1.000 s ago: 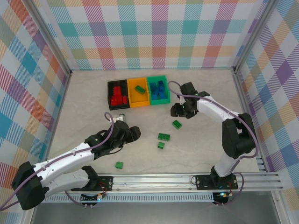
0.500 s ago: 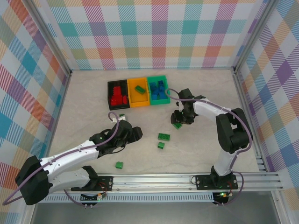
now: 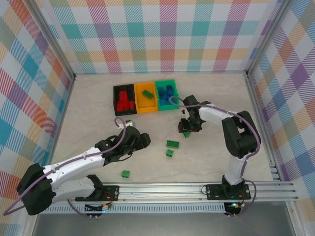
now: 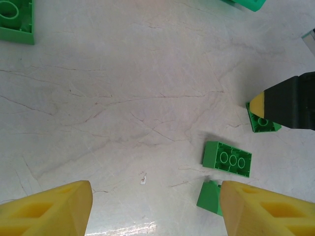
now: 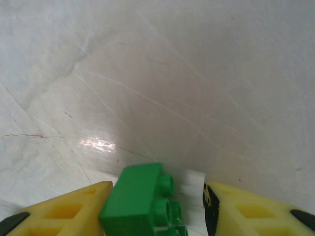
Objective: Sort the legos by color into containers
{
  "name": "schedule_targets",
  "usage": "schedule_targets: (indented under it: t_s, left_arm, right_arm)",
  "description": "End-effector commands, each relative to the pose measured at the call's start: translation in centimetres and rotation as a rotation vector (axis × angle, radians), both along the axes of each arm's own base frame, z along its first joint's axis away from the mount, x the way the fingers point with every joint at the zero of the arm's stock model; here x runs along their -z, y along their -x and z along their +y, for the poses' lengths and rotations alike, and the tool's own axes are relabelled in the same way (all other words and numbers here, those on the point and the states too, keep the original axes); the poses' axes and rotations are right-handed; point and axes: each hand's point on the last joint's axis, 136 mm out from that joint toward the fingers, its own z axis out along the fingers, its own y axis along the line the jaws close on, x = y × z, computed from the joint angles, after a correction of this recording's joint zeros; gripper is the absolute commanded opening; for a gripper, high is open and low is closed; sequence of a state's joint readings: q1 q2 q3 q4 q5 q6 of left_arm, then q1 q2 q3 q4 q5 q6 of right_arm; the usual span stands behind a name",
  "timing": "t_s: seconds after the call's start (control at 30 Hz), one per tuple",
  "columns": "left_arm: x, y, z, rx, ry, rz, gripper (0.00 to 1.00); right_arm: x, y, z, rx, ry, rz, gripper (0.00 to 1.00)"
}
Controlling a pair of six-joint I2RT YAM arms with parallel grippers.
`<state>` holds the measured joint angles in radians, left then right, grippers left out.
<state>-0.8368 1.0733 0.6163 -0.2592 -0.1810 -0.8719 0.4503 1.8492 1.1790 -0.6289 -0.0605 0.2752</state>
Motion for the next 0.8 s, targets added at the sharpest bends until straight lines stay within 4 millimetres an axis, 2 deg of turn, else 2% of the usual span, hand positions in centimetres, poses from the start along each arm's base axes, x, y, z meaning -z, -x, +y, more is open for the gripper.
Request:
schedule_targets:
  t_s: [0.0,0.1,0.23,0.37,0.43,0.6,0.77]
  left_arm:
    - [-1.1,-0.2,-0.6,0.005,0.020,-0.019,0.69]
    - [-1.0,-0.2,-0.7,0.008,0.021,-0.018,0.69]
    - [-0.9,-0.2,-0.4,0.001,0.009,-0.018,0.69]
    - [-0.7,-0.2,-0.2,-0.011,0.003,-0.014,0.69]
    - [0.1,0.1,0.5,-0.024,-0.034,0.015,0.69]
    - [1.2,0.5,1.2,-0.050,-0.055,0.050,0.69]
    - [1.6,0.8,1.4,-0.064,-0.052,0.070,0.69]
  right_arm:
    - [0.0,0.5,0.5,-0.022,0.003,0.022,0.46]
    - [-0.3,0.7,0.9,-0.021,-0.022,0.026,0.34]
    - [-0.9,0.8,1.4,-0.020,-0.054,0.030,0.27]
    - [-2.3,0.3,2.5,-0.013,-0.112,0.018,0.26]
    - [-3.4,-0.1,3.4,-0.012,-0.154,0.009,0.26]
    - [-6.3,-2.5,6.6,-0.025,-0.276,-0.022,0.28]
    - [-9.5,-6.1,10.5,-0.053,-0.363,-0.067,0.29]
